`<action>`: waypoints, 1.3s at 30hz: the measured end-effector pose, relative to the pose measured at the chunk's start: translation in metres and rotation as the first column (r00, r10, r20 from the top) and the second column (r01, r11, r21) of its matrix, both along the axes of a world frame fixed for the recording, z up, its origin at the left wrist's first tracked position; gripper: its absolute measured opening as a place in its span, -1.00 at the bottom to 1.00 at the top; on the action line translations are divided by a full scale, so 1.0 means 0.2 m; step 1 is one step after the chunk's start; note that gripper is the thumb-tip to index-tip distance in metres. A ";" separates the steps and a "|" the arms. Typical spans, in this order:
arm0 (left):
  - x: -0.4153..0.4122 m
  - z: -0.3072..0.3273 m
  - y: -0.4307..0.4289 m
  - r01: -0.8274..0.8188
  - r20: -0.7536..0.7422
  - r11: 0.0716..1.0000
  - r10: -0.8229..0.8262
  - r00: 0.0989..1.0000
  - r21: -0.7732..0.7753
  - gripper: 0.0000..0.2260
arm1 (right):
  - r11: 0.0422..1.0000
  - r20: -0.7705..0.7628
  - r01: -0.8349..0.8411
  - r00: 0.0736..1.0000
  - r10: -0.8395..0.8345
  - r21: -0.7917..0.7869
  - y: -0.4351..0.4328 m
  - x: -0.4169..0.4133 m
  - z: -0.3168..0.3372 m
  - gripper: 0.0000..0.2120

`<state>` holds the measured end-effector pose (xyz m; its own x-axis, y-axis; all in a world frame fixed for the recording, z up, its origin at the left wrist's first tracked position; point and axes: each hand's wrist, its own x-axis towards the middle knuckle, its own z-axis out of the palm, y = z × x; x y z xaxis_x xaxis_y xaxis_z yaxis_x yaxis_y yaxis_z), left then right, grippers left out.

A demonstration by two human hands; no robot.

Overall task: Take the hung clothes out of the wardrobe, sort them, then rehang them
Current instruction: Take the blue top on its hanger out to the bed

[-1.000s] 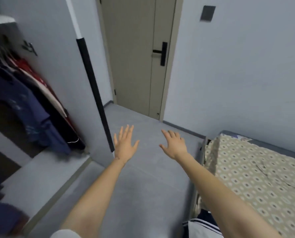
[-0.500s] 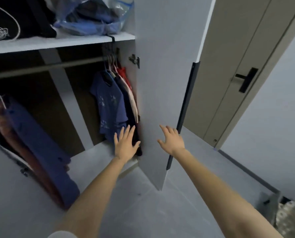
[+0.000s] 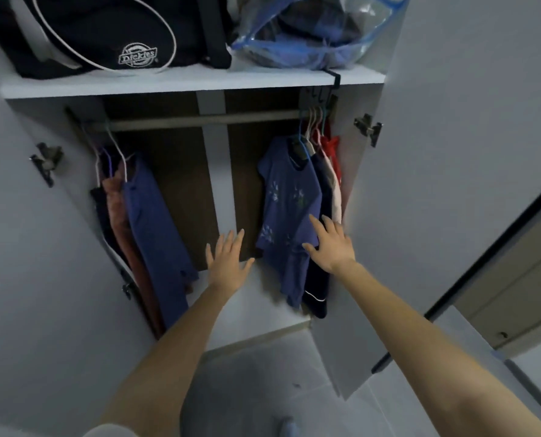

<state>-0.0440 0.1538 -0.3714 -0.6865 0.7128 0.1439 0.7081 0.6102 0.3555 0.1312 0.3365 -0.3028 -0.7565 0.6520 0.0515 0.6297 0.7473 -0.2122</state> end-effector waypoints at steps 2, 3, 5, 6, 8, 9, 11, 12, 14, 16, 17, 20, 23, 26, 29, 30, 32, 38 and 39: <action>-0.11 0.02 0.04 -0.056 -0.007 0.998 0.056 0.998 -0.002 -0.36 | 0.999 0.011 -0.045 0.999 0.045 0.009 0.08 -0.13 0.00 -0.30; -0.15 0.03 0.06 -0.075 -0.009 0.997 0.075 0.997 -0.005 -0.36 | 0.998 0.011 -0.063 0.998 0.063 0.010 0.11 -0.18 0.01 -0.30; -0.25 0.05 0.12 -0.120 -0.021 0.993 0.120 0.993 -0.006 -0.36 | 0.995 0.002 -0.100 0.995 0.100 0.021 0.20 -0.29 0.03 -0.30; -0.29 0.06 0.16 -0.139 -0.024 0.990 0.139 0.990 -0.004 -0.36 | 0.993 0.000 -0.117 0.993 0.117 0.026 0.24 -0.34 0.03 -0.30; -0.36 0.07 0.22 -0.170 -0.020 0.986 0.170 0.985 0.002 -0.35 | 0.989 0.002 -0.143 0.990 0.143 0.022 0.33 -0.43 0.04 -0.29; -0.39 0.08 0.25 -0.181 -0.017 0.983 0.181 0.983 0.009 -0.35 | 0.988 0.009 -0.155 0.988 0.155 0.023 0.37 -0.47 0.04 -0.29; -0.44 0.08 0.31 -0.199 -0.011 0.980 0.199 0.980 0.019 -0.35 | 0.986 0.017 -0.163 0.987 0.163 0.031 0.46 -0.55 0.05 -0.30; -0.46 0.09 0.34 -0.206 -0.017 0.978 0.206 0.978 0.021 -0.35 | 0.986 0.015 -0.162 0.987 0.162 0.036 0.51 -0.59 0.06 -0.31; -0.50 0.09 0.39 -0.218 -0.027 0.976 0.219 0.975 0.025 -0.35 | 0.987 0.015 -0.156 0.988 0.156 0.037 0.59 -0.65 0.06 -0.31; -0.55 0.09 0.43 -0.224 -0.017 0.974 0.225 0.974 0.030 -0.35 | 0.987 0.023 -0.154 0.988 0.153 0.043 0.66 -0.71 0.06 -0.32; -0.56 0.09 0.45 -0.224 -0.014 0.974 0.224 0.974 0.032 -0.35 | 0.987 0.022 -0.153 0.988 0.152 0.046 0.70 -0.73 0.05 -0.32; -0.64 0.09 0.52 -0.226 -0.019 0.972 0.228 0.974 0.062 -0.35 | 0.991 -0.006 -0.127 0.992 0.127 0.030 0.80 -0.79 0.04 -0.32; -0.73 0.08 0.58 -0.227 -0.009 0.972 0.228 0.974 0.061 -0.35 | 0.996 -0.035 -0.084 0.996 0.084 -0.014 0.88 -0.85 0.04 -0.30; -0.81 0.09 0.64 -0.198 0.006 0.977 0.198 0.980 0.077 -0.36 | 0.998 -0.067 -0.051 0.997 0.048 -0.040 0.93 -0.92 0.04 -0.30; -0.88 0.08 0.67 -0.136 -0.002 0.988 0.137 0.991 0.074 -0.38 | 0.998 -0.161 -0.001 0.987 -0.008 -0.058 0.97 -0.98 0.04 -0.37; -0.91 0.07 0.67 -0.108 -0.016 0.992 0.109 0.994 0.069 -0.38 | 0.997 -0.198 0.020 0.980 -0.035 -0.081 0.98 -1.00 0.04 -0.38; -0.96 0.04 0.66 -0.062 -0.054 0.997 0.065 0.996 0.046 -0.39 | 0.990 -0.236 0.054 0.968 -0.083 -0.129 1.01 -1.03 0.03 -0.40; -1.12 0.07 0.71 -0.031 -0.015 0.999 0.032 0.999 0.024 -0.39 | 0.967 -0.335 0.165 0.915 -0.223 -0.194 1.03 -1.16 0.02 -0.66; -1.14 0.08 0.72 -0.021 -0.013 0.999 0.022 1.000 0.035 -0.39 | 0.963 -0.344 0.186 0.907 -0.245 -0.195 1.03 -1.17 0.01 -0.71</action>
<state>-0.2710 0.2977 -0.3558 -0.6995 0.6922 0.1775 0.6996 0.6127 0.3676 -0.1033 0.5422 -0.3003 -0.5452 0.8187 0.1803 0.6292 0.5417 -0.5574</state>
